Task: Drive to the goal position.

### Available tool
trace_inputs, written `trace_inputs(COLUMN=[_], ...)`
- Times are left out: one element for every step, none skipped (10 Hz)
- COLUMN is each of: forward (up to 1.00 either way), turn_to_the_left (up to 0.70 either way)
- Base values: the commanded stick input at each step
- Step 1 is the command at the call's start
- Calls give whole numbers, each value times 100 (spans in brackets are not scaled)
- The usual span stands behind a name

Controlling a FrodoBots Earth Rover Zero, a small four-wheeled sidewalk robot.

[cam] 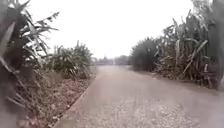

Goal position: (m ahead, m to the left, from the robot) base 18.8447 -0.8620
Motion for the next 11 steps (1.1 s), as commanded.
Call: trace_inputs(forward=[85, 85, 85, 85, 85, 85, 85, 85, 85, 85, 85], turn_to_the_left=[0, 0, 0, 0, 0, 0, -26, -19, -11, -3, -5])
